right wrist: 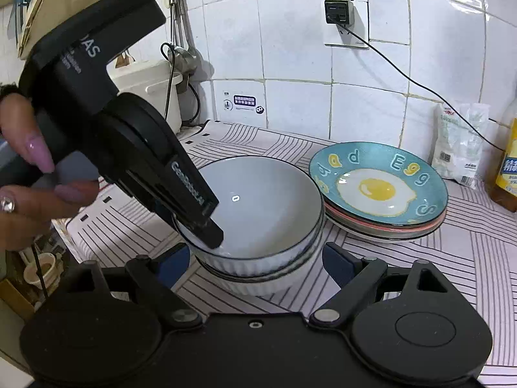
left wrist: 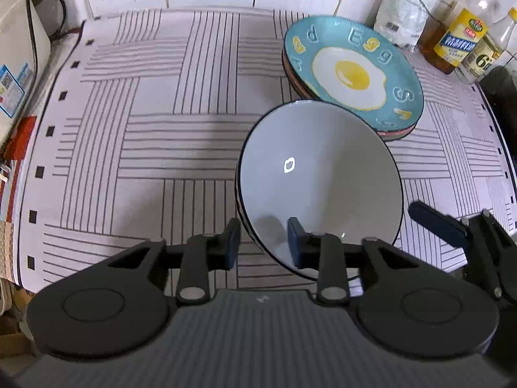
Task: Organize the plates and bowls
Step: 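Grasp the nested white bowl stack rim with both grippers and lift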
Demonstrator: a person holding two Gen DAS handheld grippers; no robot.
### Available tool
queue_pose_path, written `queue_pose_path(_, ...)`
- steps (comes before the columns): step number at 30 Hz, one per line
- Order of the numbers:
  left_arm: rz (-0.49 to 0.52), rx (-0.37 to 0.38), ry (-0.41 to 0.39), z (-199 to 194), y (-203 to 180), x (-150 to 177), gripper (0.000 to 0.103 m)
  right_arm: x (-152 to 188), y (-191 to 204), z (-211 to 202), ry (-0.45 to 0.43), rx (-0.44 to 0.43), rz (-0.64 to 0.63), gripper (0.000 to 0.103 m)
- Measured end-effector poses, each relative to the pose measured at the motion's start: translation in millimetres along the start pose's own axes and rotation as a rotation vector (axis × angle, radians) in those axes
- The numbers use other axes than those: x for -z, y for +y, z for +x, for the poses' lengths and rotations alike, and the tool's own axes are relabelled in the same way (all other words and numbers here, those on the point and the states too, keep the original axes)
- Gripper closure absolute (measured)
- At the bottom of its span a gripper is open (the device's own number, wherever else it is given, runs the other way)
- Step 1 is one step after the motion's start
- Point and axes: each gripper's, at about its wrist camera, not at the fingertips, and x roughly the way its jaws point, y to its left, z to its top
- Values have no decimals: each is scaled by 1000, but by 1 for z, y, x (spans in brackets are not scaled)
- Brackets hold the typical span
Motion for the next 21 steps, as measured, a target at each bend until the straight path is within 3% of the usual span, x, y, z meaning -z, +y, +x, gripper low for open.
queue_pose_path(10, -83, 95, -159, -31, 18, 5, 52, 18, 3, -2, 1, 2, -7, 11)
queue_pose_path(13, -82, 104, -233, -37, 26, 13, 36, 27, 6, 2, 12, 4, 9, 11)
queue_pose_path(14, -68, 98, -260, -38, 27, 16, 35, 30, 6, 3, 14, 6, 18, 11)
queue_pose_path(17, -64, 118, -265, -34, 33, 23, 33, 41, 8, 6, 0, 40, 62, 11)
queue_pose_path(21, -150, 234, -253, -24, 48, 28, 30, 54, 14, 16, -23, 45, 48, 11)
